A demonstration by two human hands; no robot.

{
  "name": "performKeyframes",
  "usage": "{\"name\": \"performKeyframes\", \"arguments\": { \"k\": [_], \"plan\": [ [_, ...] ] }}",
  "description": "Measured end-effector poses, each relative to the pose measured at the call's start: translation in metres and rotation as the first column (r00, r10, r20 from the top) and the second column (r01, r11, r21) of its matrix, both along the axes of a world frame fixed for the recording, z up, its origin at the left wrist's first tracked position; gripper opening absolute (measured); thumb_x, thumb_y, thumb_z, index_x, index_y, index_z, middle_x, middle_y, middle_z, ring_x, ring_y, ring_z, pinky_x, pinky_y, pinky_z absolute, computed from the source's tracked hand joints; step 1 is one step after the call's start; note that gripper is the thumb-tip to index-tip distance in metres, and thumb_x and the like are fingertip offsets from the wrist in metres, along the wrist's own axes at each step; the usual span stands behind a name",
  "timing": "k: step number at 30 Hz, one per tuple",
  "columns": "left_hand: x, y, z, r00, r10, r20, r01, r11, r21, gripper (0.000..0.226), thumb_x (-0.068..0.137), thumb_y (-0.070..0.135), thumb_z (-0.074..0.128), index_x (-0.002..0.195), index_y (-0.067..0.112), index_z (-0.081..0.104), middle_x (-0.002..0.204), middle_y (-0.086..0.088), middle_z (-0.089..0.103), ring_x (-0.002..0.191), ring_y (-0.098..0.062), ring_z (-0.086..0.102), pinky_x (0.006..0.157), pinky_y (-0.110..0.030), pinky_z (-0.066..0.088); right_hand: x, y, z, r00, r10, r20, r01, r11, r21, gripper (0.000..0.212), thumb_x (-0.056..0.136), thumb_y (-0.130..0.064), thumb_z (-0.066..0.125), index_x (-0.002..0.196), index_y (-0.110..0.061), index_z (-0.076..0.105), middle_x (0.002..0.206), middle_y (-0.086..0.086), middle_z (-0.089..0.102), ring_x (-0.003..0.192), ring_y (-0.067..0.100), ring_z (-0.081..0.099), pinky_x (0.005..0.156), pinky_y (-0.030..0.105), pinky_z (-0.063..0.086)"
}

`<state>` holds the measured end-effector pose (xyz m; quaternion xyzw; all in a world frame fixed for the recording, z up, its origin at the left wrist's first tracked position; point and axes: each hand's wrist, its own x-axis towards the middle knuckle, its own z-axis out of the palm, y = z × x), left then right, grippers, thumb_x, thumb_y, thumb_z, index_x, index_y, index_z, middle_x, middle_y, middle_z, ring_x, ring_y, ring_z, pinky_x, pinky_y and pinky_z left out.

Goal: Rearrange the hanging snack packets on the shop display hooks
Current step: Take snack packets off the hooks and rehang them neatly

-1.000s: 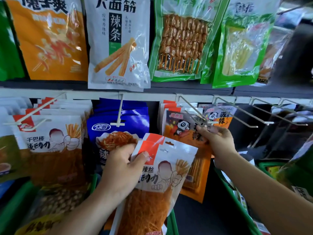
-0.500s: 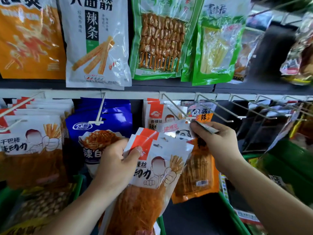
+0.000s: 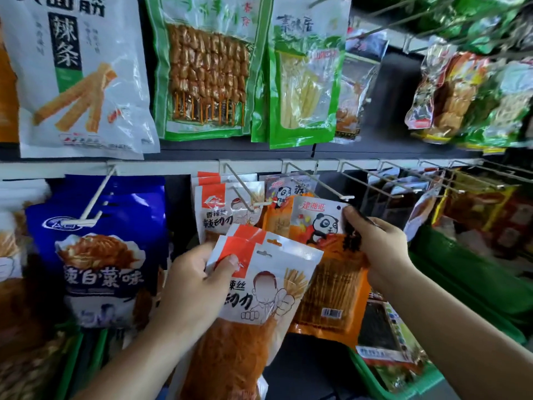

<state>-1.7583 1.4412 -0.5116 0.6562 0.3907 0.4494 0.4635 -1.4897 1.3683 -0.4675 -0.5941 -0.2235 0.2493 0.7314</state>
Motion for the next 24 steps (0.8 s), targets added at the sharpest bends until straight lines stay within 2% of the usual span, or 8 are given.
{"name": "performKeyframes", "arguments": {
  "k": [4,6,9,11,15,19,22,24],
  "plan": [
    [0.014,0.002,0.0,1.0,-0.004,0.009,0.004,1.0,-0.011,0.014,0.099,0.021,0.066,0.099,0.029,0.077,0.088,0.015,0.081,0.082,-0.004,0.078,0.064,-0.022,0.062,0.011,0.009,0.003,1.0,-0.022,-0.001,0.022,0.999,-0.027,0.037,0.087,-0.031,0.085,0.104,0.001,0.077,0.095,0.021,0.082,0.07,0.033,0.079,0.062,0.044,0.067],
    [0.019,0.003,-0.001,1.0,0.0,0.002,0.0,1.0,-0.003,0.015,0.098,0.019,0.066,0.095,0.028,0.077,0.086,0.016,0.081,0.079,-0.001,0.077,0.059,-0.017,0.059,0.014,0.016,0.002,0.999,-0.035,0.028,0.037,0.998,-0.059,0.04,0.086,-0.032,0.086,0.103,0.003,0.076,0.096,0.023,0.081,0.069,0.033,0.077,0.059,0.046,0.067],
    [0.023,0.006,-0.003,1.0,-0.003,0.002,0.003,1.0,-0.007,0.013,0.099,0.02,0.066,0.097,0.026,0.077,0.086,0.016,0.081,0.078,0.001,0.076,0.056,-0.015,0.057,0.019,0.024,-0.001,0.996,-0.05,0.078,0.056,0.995,-0.077,0.034,0.085,-0.034,0.087,0.092,-0.002,0.076,0.093,0.023,0.08,0.068,0.031,0.076,0.053,0.037,0.064],
    [0.025,0.009,-0.005,1.0,-0.007,-0.01,0.007,1.0,-0.004,0.013,0.099,0.023,0.065,0.101,0.026,0.077,0.088,0.014,0.081,0.08,0.0,0.077,0.06,-0.018,0.06,0.023,0.027,-0.004,0.991,-0.054,0.122,0.063,0.995,-0.076,0.031,0.085,-0.036,0.087,0.084,-0.007,0.075,0.09,0.024,0.079,0.069,0.03,0.075,0.056,0.035,0.063],
    [0.028,0.015,-0.009,1.0,-0.006,-0.02,0.006,1.0,-0.008,0.014,0.099,0.026,0.065,0.104,0.028,0.078,0.091,0.013,0.081,0.085,-0.004,0.078,0.069,-0.026,0.064,0.029,0.029,-0.012,0.982,-0.045,0.184,0.054,0.997,-0.047,0.027,0.084,-0.031,0.088,0.073,-0.011,0.074,0.073,0.013,0.077,0.064,0.026,0.073,0.064,0.037,0.061],
    [0.033,0.016,-0.009,1.0,-0.01,-0.013,0.01,1.0,-0.009,0.014,0.099,0.023,0.065,0.101,0.028,0.078,0.088,0.015,0.081,0.081,0.001,0.076,0.06,-0.017,0.06,0.03,0.037,-0.014,0.975,-0.043,0.219,0.062,0.995,-0.081,0.027,0.082,-0.032,0.09,0.074,-0.011,0.075,0.075,0.014,0.078,0.069,0.029,0.074,0.071,0.044,0.063],
    [0.035,0.017,-0.009,0.999,0.008,-0.036,-0.007,1.0,0.023,0.014,0.099,0.024,0.066,0.102,0.026,0.079,0.088,0.016,0.081,0.082,0.001,0.076,0.069,-0.022,0.063,0.035,0.049,-0.013,0.975,-0.094,0.202,0.123,0.983,-0.135,0.043,0.071,-0.043,0.095,0.088,-0.013,0.071,0.088,0.009,0.077,0.081,0.027,0.076,0.079,0.044,0.065],
    [0.035,0.018,-0.009,1.0,0.005,-0.023,-0.005,1.0,0.007,0.015,0.099,0.023,0.066,0.102,0.026,0.079,0.088,0.018,0.081,0.082,0.002,0.076,0.066,-0.017,0.061,0.037,0.052,-0.015,0.934,-0.228,0.276,0.286,0.939,-0.192,0.064,0.059,-0.055,0.095,0.097,-0.017,0.06,0.097,0.006,0.07,0.087,0.027,0.072,0.082,0.046,0.062]
  ]
}}
